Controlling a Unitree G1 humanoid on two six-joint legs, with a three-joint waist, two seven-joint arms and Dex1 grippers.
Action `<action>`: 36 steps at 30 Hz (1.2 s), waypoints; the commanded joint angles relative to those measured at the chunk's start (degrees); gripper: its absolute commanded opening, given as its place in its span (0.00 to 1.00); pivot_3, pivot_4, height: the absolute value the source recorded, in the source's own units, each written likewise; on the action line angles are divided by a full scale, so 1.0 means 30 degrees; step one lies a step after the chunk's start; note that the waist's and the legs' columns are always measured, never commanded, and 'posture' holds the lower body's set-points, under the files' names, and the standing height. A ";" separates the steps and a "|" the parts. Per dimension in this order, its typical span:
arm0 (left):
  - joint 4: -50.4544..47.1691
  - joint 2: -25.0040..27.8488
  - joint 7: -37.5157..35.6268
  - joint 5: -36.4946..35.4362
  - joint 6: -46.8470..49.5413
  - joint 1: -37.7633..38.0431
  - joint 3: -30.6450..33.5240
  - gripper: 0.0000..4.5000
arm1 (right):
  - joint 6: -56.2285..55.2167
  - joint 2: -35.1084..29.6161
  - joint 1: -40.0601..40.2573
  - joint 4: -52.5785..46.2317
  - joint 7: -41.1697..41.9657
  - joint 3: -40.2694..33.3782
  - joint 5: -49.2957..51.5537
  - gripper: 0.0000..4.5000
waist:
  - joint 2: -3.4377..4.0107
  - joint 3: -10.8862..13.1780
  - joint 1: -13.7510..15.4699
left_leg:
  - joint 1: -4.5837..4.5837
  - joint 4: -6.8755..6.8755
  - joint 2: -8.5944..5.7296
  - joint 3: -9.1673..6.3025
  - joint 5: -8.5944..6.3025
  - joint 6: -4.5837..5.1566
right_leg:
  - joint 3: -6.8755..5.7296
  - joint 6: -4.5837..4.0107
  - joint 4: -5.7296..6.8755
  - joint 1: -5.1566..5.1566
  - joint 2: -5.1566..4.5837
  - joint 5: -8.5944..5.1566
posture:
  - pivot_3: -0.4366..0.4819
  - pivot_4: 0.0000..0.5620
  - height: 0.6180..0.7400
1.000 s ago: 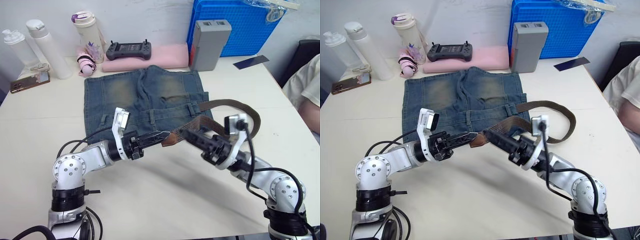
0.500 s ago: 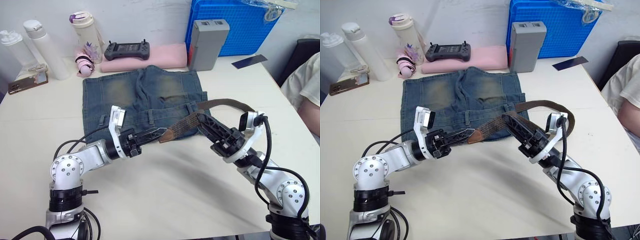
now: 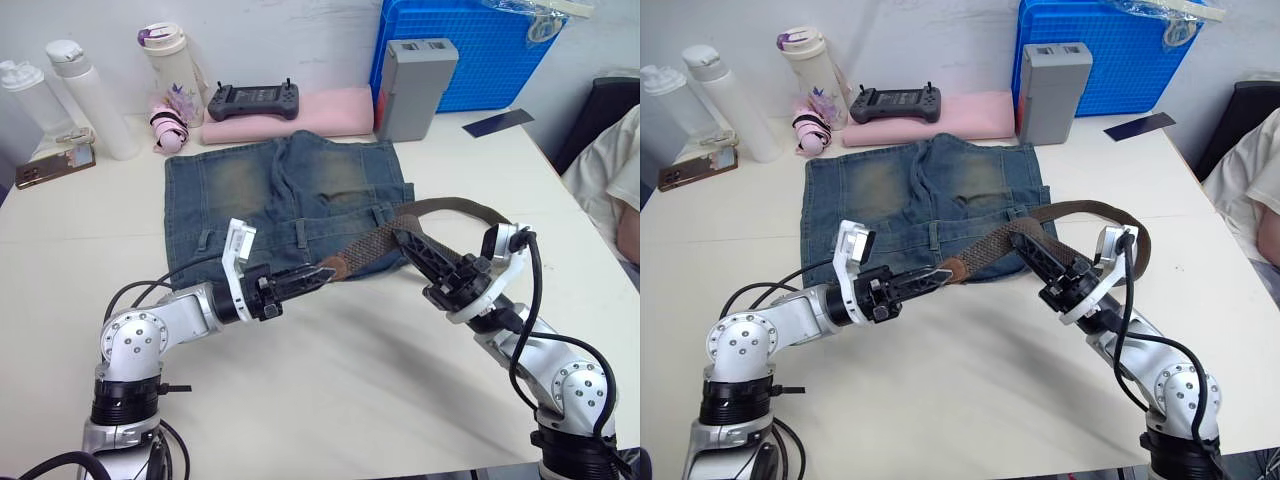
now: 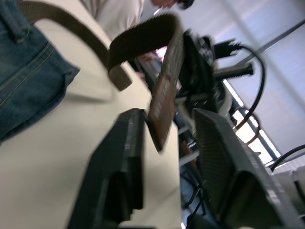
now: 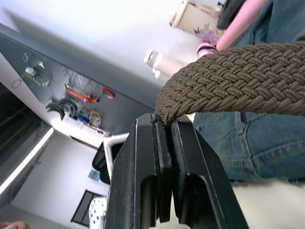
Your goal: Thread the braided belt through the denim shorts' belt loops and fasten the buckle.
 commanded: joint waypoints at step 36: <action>0.4920 0.8002 -0.8109 1.9288 -2.4288 0.4149 -0.1967 0.01 | -0.1933 -0.0744 -0.0893 0.0500 -0.3800 -0.1634 -0.0992 0.00 | 0.0075 0.0001 -0.0422 | -0.0020 -0.0261 0.0009 0.0028 0.0015 0.0038 | 0.0025 0.0004 -0.0097 -0.0065 -0.0016 0.0003 | 0.48 0.27 0.75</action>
